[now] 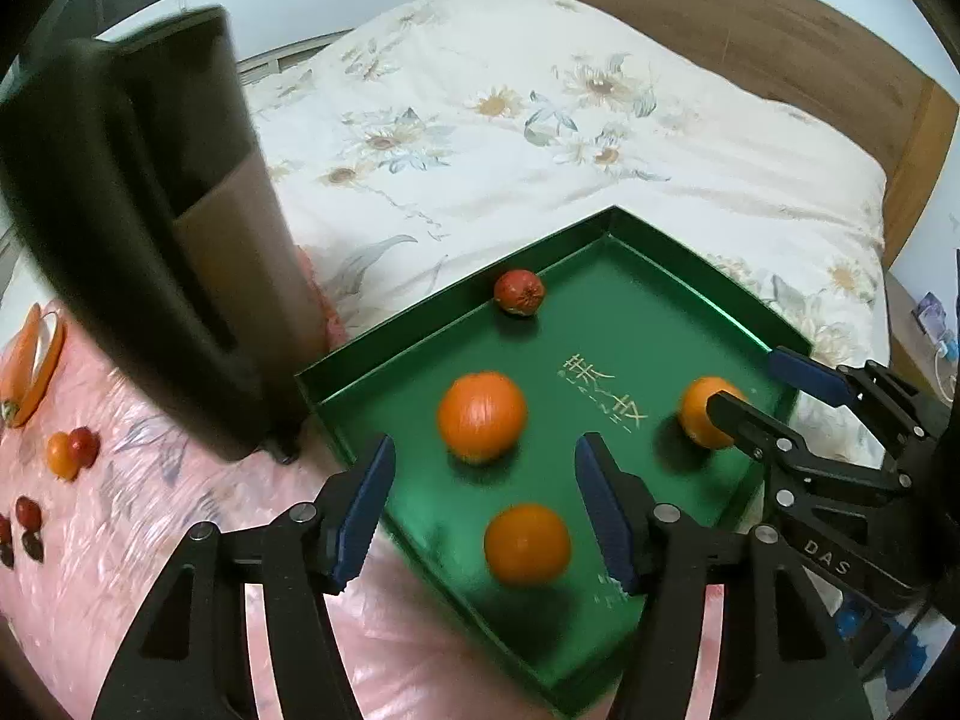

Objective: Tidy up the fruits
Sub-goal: 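Carry both oranges to the green tray and open both tools to drop them, then move both open tools back toward the remaining fruits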

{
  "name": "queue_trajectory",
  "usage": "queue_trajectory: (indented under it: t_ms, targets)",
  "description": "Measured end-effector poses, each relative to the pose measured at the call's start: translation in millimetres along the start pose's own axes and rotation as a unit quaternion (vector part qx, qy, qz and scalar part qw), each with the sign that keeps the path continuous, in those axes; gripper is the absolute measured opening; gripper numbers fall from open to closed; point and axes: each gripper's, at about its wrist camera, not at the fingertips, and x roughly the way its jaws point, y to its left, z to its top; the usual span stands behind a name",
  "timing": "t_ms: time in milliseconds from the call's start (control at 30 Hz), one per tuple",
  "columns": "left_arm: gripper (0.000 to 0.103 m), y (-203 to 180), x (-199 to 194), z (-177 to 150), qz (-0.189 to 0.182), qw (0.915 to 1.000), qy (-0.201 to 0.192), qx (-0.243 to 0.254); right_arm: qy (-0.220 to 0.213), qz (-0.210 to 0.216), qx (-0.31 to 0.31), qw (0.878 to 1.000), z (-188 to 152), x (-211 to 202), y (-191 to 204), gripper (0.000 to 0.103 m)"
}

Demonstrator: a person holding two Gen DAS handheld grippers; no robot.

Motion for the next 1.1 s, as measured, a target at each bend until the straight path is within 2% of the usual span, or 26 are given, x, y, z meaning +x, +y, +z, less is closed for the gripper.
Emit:
queue_trajectory:
  t_ms: [300, 500, 867, 1100]
  targets:
    - [0.064, 13.5, -63.6, -26.0, 0.009, 0.9996, -0.026, -0.010, -0.022, 0.017, -0.001, 1.000, 0.5, -48.1, 19.4, 0.071]
    - [0.064, 34.2, -101.1, -58.9, 0.040, 0.9988, -0.023, -0.019, -0.038, 0.048, -0.017, 0.998, -6.6, -87.9, 54.2, 0.071]
    - [0.064, 100.4, -163.6, -118.0, 0.091, 0.9920, -0.035, -0.079, -0.049, 0.107, -0.066, 0.991, -20.4, -134.0, 131.9, 0.071]
    - [0.064, 160.4, -187.4, -151.7, 0.132, 0.9838, -0.034, -0.116, -0.047, 0.143, -0.094, 0.984, -19.6, -136.2, 185.2, 0.071]
